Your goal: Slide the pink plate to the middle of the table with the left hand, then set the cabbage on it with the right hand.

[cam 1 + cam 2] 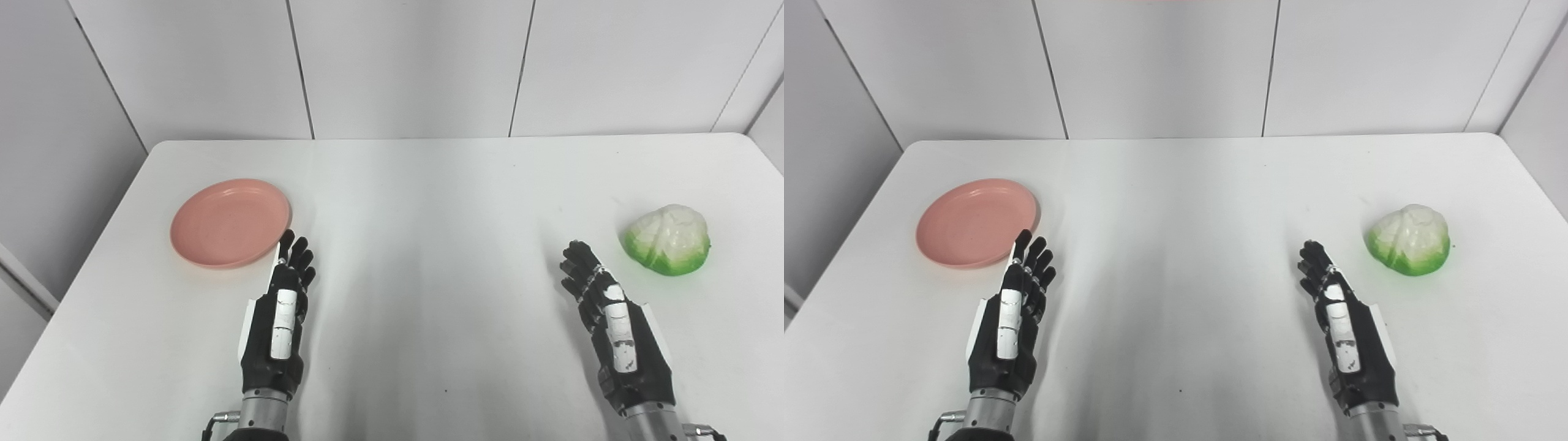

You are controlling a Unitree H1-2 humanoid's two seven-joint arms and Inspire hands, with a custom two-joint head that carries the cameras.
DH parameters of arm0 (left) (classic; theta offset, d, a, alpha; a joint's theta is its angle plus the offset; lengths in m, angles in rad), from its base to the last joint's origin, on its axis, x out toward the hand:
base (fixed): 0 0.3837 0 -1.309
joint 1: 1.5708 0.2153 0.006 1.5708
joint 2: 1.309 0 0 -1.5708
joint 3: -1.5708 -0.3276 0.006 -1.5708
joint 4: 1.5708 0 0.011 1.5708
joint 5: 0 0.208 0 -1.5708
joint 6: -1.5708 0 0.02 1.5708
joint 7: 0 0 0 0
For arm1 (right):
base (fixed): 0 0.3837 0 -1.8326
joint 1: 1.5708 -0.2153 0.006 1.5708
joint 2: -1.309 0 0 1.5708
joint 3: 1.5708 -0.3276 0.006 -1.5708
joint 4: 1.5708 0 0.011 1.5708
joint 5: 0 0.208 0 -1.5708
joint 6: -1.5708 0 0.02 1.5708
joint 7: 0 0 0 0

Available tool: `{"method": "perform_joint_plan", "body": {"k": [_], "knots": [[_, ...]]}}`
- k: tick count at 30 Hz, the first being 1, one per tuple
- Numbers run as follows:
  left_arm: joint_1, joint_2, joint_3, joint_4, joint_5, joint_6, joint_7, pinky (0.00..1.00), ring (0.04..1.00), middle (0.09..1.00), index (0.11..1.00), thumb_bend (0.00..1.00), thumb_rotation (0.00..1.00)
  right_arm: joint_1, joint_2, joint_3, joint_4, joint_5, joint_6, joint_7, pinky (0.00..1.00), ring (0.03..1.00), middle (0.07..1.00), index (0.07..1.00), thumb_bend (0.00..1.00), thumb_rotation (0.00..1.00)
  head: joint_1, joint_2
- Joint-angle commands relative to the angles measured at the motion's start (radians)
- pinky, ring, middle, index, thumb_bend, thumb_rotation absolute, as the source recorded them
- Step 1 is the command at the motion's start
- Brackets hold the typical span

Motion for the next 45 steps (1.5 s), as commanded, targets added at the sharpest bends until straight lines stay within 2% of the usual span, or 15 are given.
{"method": "perform_joint_plan", "body": {"k": [1,45], "knots": [[0.101,0.035,-0.001,-0.011,0.0,-0.012,-0.006,1.0,0.988,0.988,1.0,0.85,0.91,0.05,-0.039,0.003,-0.02,0.002,-0.025,0.008,0.96,0.935,0.918,0.895,0.86,0.98,0.001,0.001],[0.104,0.04,-0.003,-0.023,0.007,0.01,-0.01,1.0,0.99,0.991,1.0,0.87,0.9,0.052,-0.034,0.004,-0.031,0.002,-0.005,0.01,0.95,0.932,0.911,0.89,0.87,0.98,-0.004,0.003]]}}
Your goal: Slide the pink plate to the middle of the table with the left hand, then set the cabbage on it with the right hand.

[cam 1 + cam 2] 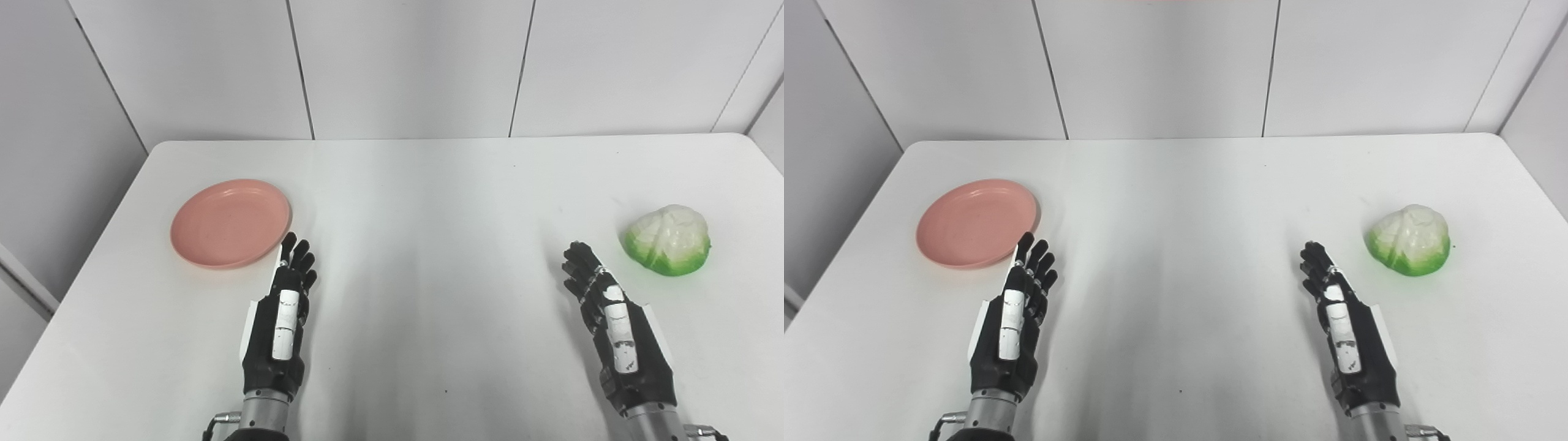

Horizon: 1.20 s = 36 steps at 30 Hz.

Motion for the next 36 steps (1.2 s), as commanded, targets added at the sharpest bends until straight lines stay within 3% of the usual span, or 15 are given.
{"method": "perform_joint_plan", "body": {"k": [1,16,17,18,19,20,21,22,28,36], "knots": [[0.103,0.039,-0.002,-0.021,0.001,-0.01,-0.009,1.0,0.99,0.992,1.0,0.87,0.9,0.052,-0.033,0.006,-0.03,0.013,-0.006,0.01,0.96,0.932,0.911,0.89,0.87,0.98,0.001,0.0],[0.105,0.04,-0.003,-0.017,0.006,-0.017,-0.01,1.0,0.988,0.988,1.0,0.86,0.9,0.053,-0.032,0.007,-0.029,0.008,-0.015,0.008,0.95,0.922,0.904,0.888,0.87,0.98,0.008,-0.009],[0.108,0.038,-0.006,-0.01,0.008,-0.025,-0.01,1.0,0.988,0.988,1.0,0.86,0.9,0.057,-0.034,0.006,-0.023,0.011,-0.022,0.01,0.95,0.924,0.905,0.889,0.87,0.98,0.042,-0.046],[0.11,0.037,-0.008,-0.005,0.009,-0.031,-0.01,1.0,0.988,0.988,1.0,0.86,0.9,0.059,-0.035,0.005,-0.019,0.013,-0.027,0.011,0.95,0.924,0.905,0.889,0.87,0.98,0.042,-0.046],[0.115,0.033,-0.015,0.011,0.018,-0.05,-0.008,1.0,0.989,0.988,1.0,0.86,0.9,0.065,-0.04,0.0,-0.006,0.018,-0.042,0.016,0.95,0.925,0.906,0.889,0.87,0.98,0.104,-0.102],[0.12,0.028,-0.025,0.031,0.028,-0.072,-0.006,1.0,0.985,0.986,1.0,0.85,0.9,0.07,-0.048,-0.006,0.011,0.024,-0.06,0.021,0.96,0.928,0.91,0.89,0.88,0.99,0.145,-0.138],[0.125,0.024,-0.033,0.048,0.033,-0.089,-0.005,1.0,0.983,0.987,1.0,0.84,0.91,0.074,-0.055,-0.012,0.026,0.029,-0.077,0.027,0.97,0.931,0.915,0.892,0.88,0.99,0.155,-0.147],[0.127,0.013,-0.04,0.073,0.034,-0.108,-0.001,1.0,0.981,0.986,1.0,0.83,0.91,0.075,-0.064,-0.022,0.052,0.043,-0.105,0.04,0.98,0.937,0.921,0.896,0.88,1.0,0.204,-0.191],[0.111,-0.027,-0.077,0.169,0.069,-0.176,0.04,1.0,0.96,0.957,1.0,0.81,0.86,0.055,-0.099,-0.067,0.171,0.093,-0.201,0.094,1.0,0.971,0.934,0.934,0.83,1.0,0.285,-0.269],[0.084,-0.03,-0.103,0.235,0.084,-0.248,0.067,0.96,0.963,0.969,1.0,0.77,0.82,0.037,-0.129,-0.071,0.237,0.106,-0.231,0.096,1.0,0.989,0.945,0.951,0.82,1.0,0.328,-0.316]]}}
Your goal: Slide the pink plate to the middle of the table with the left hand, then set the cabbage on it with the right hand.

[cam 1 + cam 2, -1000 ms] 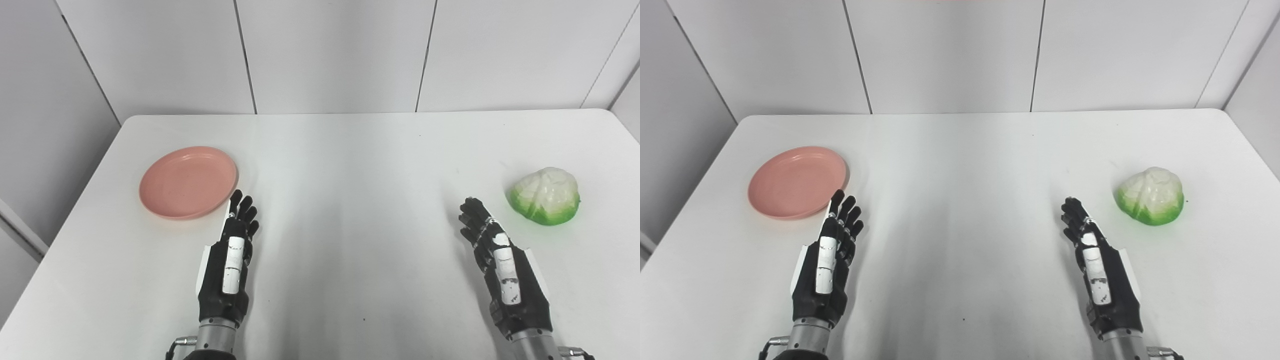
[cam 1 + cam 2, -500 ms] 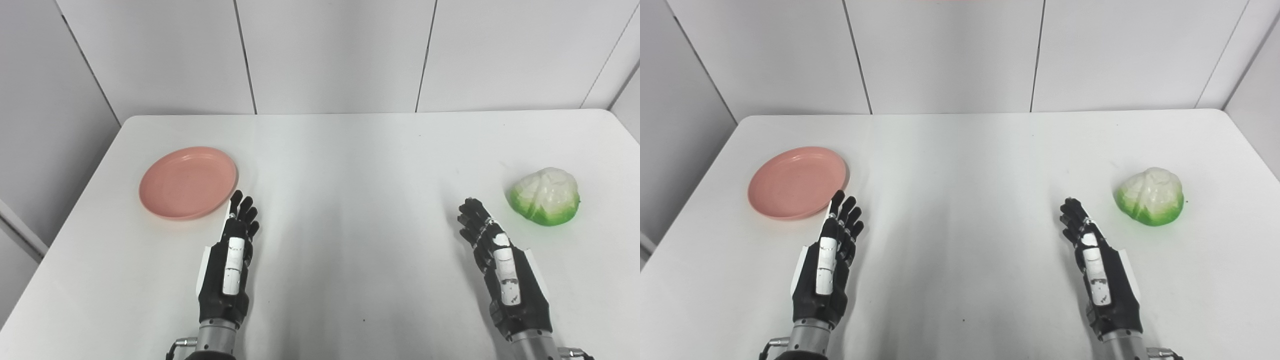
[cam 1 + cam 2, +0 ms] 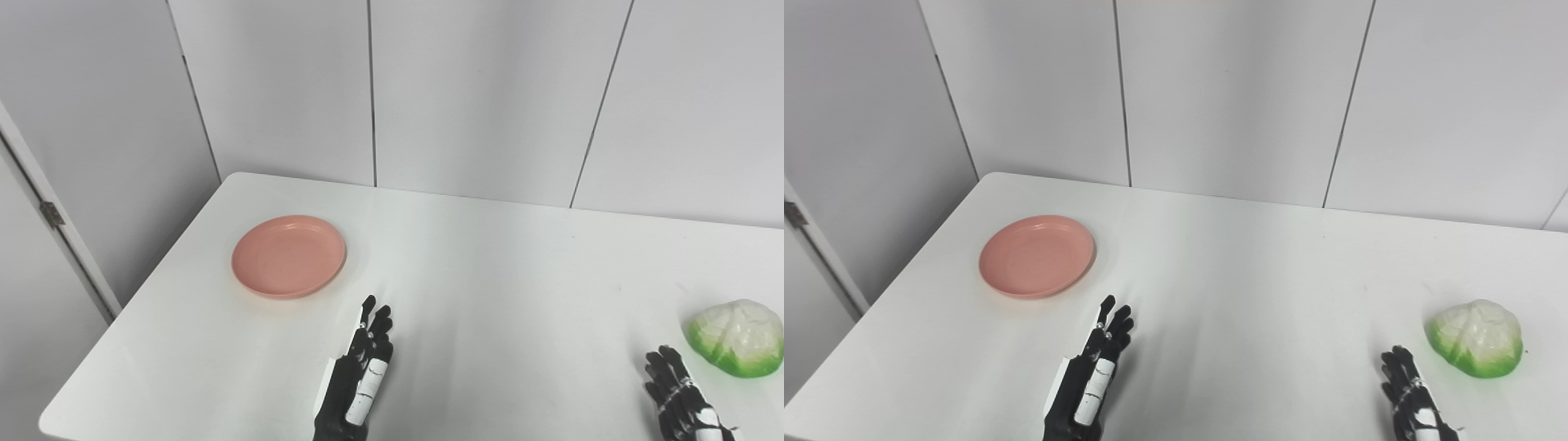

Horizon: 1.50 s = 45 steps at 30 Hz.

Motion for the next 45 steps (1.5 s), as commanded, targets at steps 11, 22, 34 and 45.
{"method": "perform_joint_plan", "body": {"k": [11,22,34,45], "knots": [[0.004,0.027,0.054,-0.068,0.0,-0.089,0.041,0.9,0.914,0.914,0.962,0.82,0.78,0.027,-0.022,0.014,0.035,-0.021,-0.017,-0.006,1.0,0.991,0.949,0.956,0.83,1.0,-0.053,0.004],[-0.438,0.206,0.248,-0.21,-0.046,0.054,0.063,0.82,0.883,0.885,0.914,0.91,0.84,0.026,-0.024,0.048,0.043,-0.036,-0.022,-0.022,1.0,0.964,0.94,0.942,0.87,1.0,-0.07,0.003],[-0.709,0.483,0.353,0.11,0.096,0.078,0.098,0.82,0.865,0.881,0.894,0.91,0.9,0.027,-0.026,0.07,0.044,-0.018,-0.026,-0.029,1.0,0.946,0.93,0.93,0.88,1.0,-0.089,0.012],[-0.854,0.632,0.356,0.601,0.066,-0.047,0.081,0.87,0.941,0.948,0.924,0.84,0.86,0.043,-0.03,0.084,0.02,-0.024,-0.015,-0.044,0.97,0.928,0.911,0.917,0.9,1.0,-0.122,0.033]]}}
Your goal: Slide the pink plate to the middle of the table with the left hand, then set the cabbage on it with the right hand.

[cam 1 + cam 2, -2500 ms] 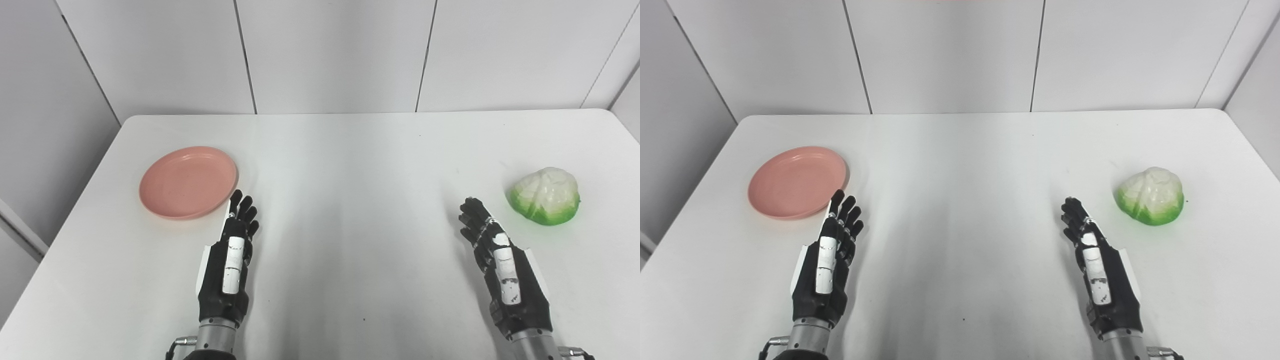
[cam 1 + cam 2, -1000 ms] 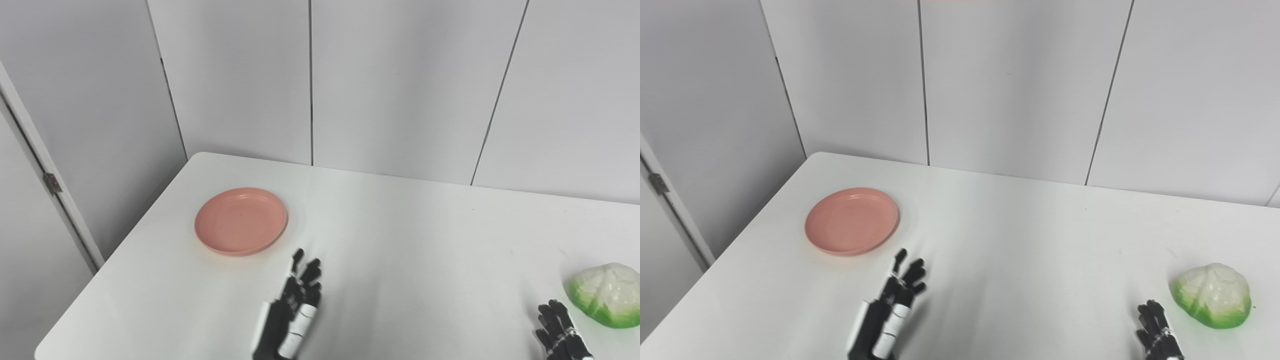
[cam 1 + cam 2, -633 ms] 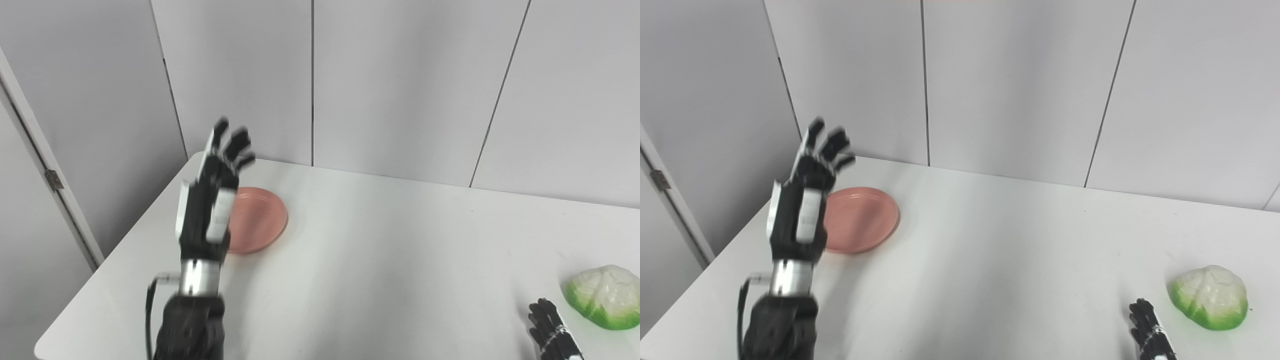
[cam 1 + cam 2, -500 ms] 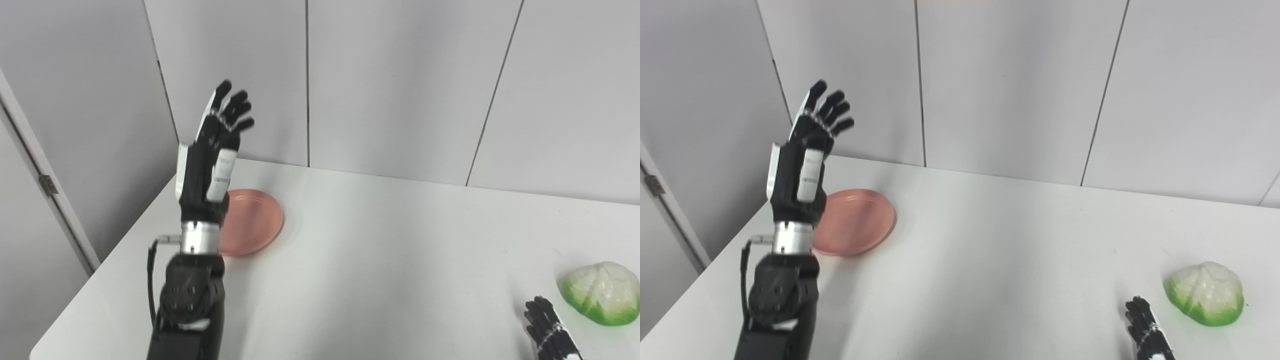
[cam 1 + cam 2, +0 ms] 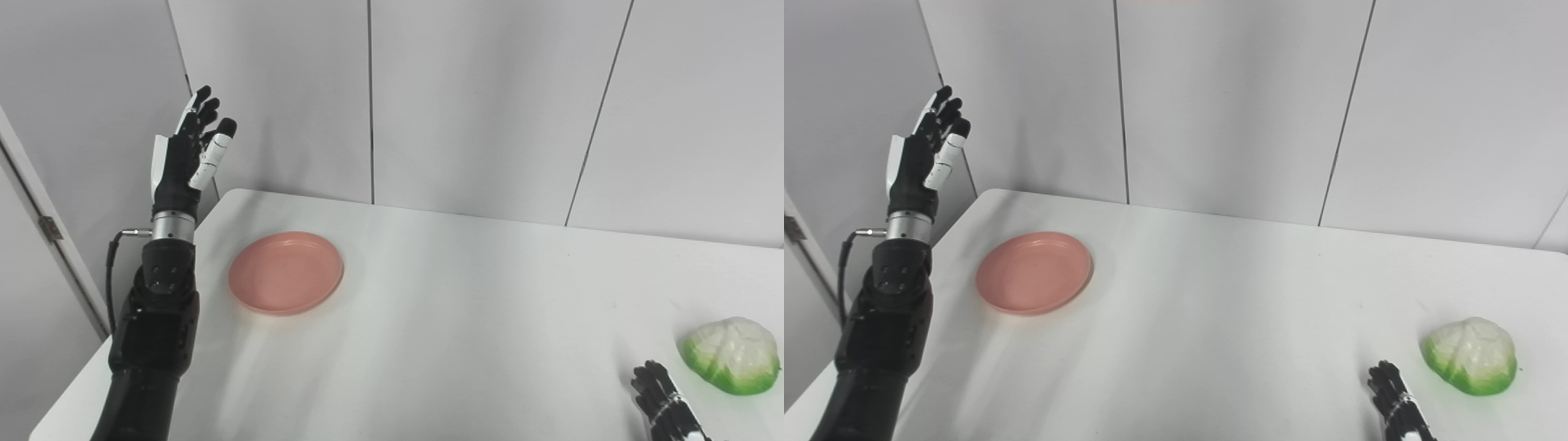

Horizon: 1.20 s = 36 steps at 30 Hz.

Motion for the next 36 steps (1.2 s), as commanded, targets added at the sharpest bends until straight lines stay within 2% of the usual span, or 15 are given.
{"method": "perform_joint_plan", "body": {"k": [1,4,7,9,12,14,18,21,24,30,36], "knots": [[-0.067,0.062,-0.002,0.071,-0.013,-0.052,-0.008,0.88,0.948,0.957,0.934,0.85,0.86,0.04,0.006,0.018,0.003,-0.008,0.023,0.002,0.97,0.923,0.907,0.913,0.9,1.0,-0.004,0.006],[-0.088,0.078,-0.001,0.187,-0.028,-0.086,0.0,0.86,0.931,0.94,0.921,0.83,0.82,0.048,0.006,0.022,-0.011,-0.01,0.028,-0.006,0.96,0.915,0.903,0.911,0.9,1.0,-0.007,0.011],[-0.106,0.08,0.005,0.305,-0.078,-0.115,-0.026,0.84,0.924,0.935,0.901,0.82,0.76,0.054,0.005,0.027,-0.025,-0.008,0.033,-0.012,0.96,0.916,0.903,0.913,0.9,1.0,-0.012,0.019],[-0.101,0.075,0.003,0.352,-0.099,-0.116,-0.041,0.82,0.921,0.942,0.91,0.81,0.75,0.057,0.006,0.03,-0.034,-0.007,0.039,-0.015,0.96,0.916,0.902,0.912,0.9,1.0,-0.016,0.024],[-0.076,0.059,0.001,0.371,-0.117,-0.107,-0.04,0.8,0.91,0.939,0.926,0.83,0.75,0.062,0.006,0.034,-0.047,-0.012,0.046,-0.02,0.95,0.91,0.897,0.907,0.9,1.0,-0.026,0.032],[-0.059,0.043,-0.004,0.394,-0.125,-0.116,-0.045,0.75,0.874,0.904,0.894,0.8,0.74,0.065,0.005,0.037,-0.055,-0.012,0.05,-0.022,0.94,0.905,0.894,0.907,0.89,1.0,-0.029,0.035],[-0.037,0.014,-0.005,0.455,-0.157,-0.152,-0.075,0.75,0.853,0.869,0.851,0.82,0.68,0.073,0.005,0.038,-0.072,-0.01,0.059,-0.025,0.94,0.902,0.889,0.9,0.9,1.0,-0.035,0.045],[-0.023,-0.001,-0.012,0.468,-0.173,-0.164,-0.098,0.78,0.87,0.879,0.868,0.83,0.69,0.081,0.003,0.038,-0.085,-0.009,0.065,-0.026,0.93,0.898,0.888,0.899,0.9,1.0,-0.036,0.053],[-0.018,-0.013,-0.022,0.49,-0.179,-0.175,-0.104,0.78,0.871,0.887,0.898,0.81,0.69,0.086,0.002,0.038,-0.096,-0.004,0.071,-0.026,0.94,0.9,0.889,0.903,0.9,1.0,-0.037,0.057],[-0.006,-0.033,-0.04,0.501,-0.197,-0.194,-0.131,0.76,0.872,0.888,0.904,0.92,0.7,0.089,0.0,0.041,-0.104,-0.004,0.075,-0.027,0.94,0.901,0.89,0.907,0.9,1.0,-0.041,0.06],[0.019,-0.067,-0.047,0.48,-0.234,-0.193,-0.168,0.77,0.867,0.891,0.886,0.95,0.7,0.091,-0.001,0.042,-0.11,-0.003,0.079,-0.027,0.94,0.906,0.893,0.907,0.89,1.0,-0.046,0.069]]}}
